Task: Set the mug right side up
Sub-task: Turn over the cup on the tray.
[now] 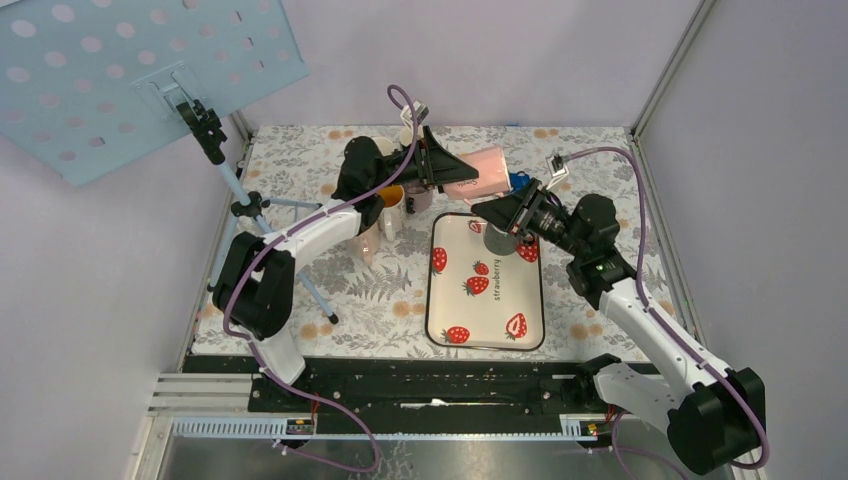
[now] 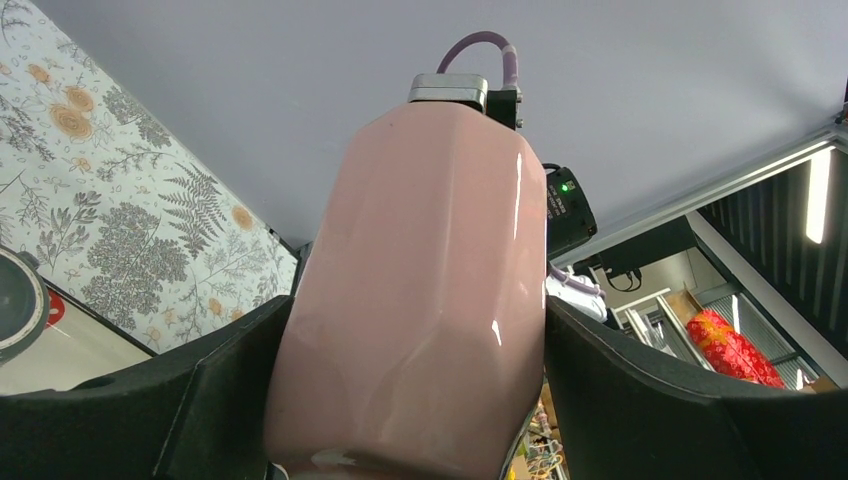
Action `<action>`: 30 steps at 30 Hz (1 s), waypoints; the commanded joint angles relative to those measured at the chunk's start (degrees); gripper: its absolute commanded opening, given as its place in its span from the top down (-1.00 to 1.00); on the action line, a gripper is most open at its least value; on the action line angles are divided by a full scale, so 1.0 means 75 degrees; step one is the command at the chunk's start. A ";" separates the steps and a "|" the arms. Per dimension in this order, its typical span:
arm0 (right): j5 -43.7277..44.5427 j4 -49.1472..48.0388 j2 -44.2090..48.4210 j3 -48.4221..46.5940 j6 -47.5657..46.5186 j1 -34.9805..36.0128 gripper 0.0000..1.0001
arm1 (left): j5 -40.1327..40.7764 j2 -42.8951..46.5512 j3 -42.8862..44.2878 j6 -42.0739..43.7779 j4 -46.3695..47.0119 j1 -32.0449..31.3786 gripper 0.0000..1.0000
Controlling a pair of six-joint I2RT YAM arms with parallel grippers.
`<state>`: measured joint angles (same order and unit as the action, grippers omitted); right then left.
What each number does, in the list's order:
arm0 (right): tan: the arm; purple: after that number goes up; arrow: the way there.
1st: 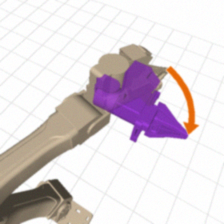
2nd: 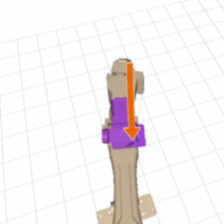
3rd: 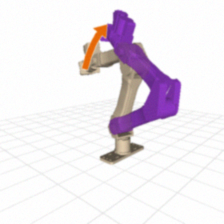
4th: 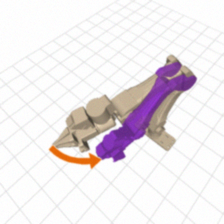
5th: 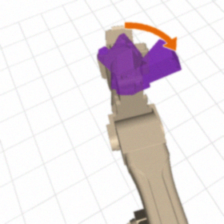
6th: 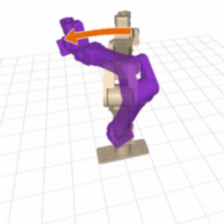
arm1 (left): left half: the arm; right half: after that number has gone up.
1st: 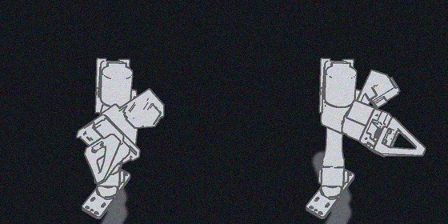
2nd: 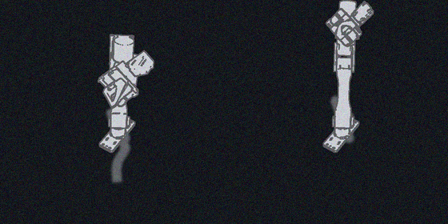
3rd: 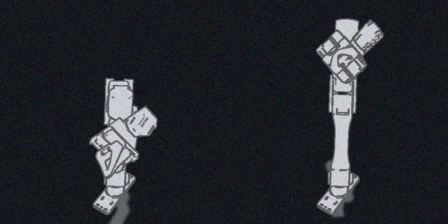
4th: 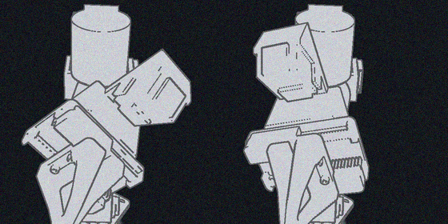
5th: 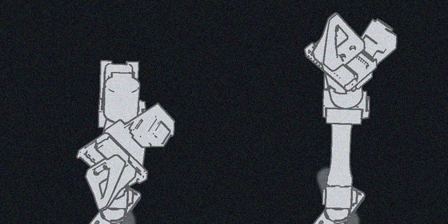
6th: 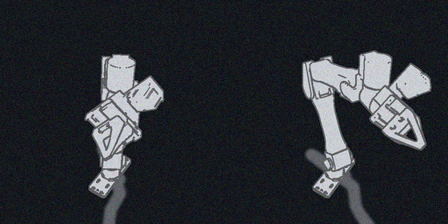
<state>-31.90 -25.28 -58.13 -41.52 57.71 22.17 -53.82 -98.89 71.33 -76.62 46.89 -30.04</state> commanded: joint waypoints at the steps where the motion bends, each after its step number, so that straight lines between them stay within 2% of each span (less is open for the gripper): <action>1: 0.0046 -0.0235 -0.0277 -0.0327 -0.0244 -0.0015 0.74 | -0.0742 0.0264 0.0262 -0.0464 0.0956 -0.0370 1.00; 4: 0.0069 -0.0184 -0.0285 -0.0388 -0.0302 -0.0018 0.51 | -0.0851 0.0308 0.0213 -0.0381 0.0837 -0.0372 1.00; 8: -0.0011 -0.0228 -0.0387 -0.0435 -0.0269 -0.0027 0.43 | -0.0901 0.0353 0.0148 -0.0335 0.0809 -0.0377 1.00; 12: -0.0069 -0.0265 -0.0436 -0.0441 -0.0288 -0.0027 0.27 | -0.0995 0.0299 0.0172 -0.0313 0.0810 -0.0382 1.00; 16: -0.0088 -0.0235 -0.0464 -0.0447 -0.0332 -0.0027 0.35 | -0.1023 0.0255 0.0215 -0.0342 0.0826 -0.0379 1.00; 20: -0.0146 -0.0156 -0.0476 -0.0485 -0.0407 -0.0027 0.93 | -0.1000 0.0209 0.0239 -0.0366 0.0827 -0.0386 1.00; 21: -0.0152 -0.0106 -0.0475 -0.0499 -0.0457 -0.0028 1.00 | -0.1001 0.0193 0.0250 -0.0387 0.0846 -0.0378 1.00; 23: -0.0094 -0.0022 -0.0417 -0.0498 -0.0554 -0.0027 1.00 | -0.0958 0.0195 0.0276 -0.0358 0.0790 -0.0388 1.00; 24: -0.0043 0.0069 -0.0368 -0.0508 -0.0631 -0.0027 1.00 | -0.0924 0.0206 0.0298 -0.0295 0.0676 -0.0376 0.94; 25: 0.0040 0.0199 -0.0310 -0.0537 -0.0778 -0.0027 1.00 | -0.0876 0.0227 0.0324 -0.0219 0.0573 -0.0359 0.76; 27: 0.0277 0.0513 -0.0112 -0.0617 -0.1053 -0.0027 1.00 | -0.0747 0.0305 0.0304 0.0021 0.0272 -0.0314 0.23; 30: 0.0609 0.0977 0.0094 -0.0813 -0.1480 -0.0028 1.00 | -0.0503 0.0432 0.0317 0.0474 -0.0266 -0.0235 -0.40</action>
<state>-33.85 -22.17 -59.35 -43.48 54.61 22.02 -56.82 -99.18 71.24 -76.27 45.84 -30.48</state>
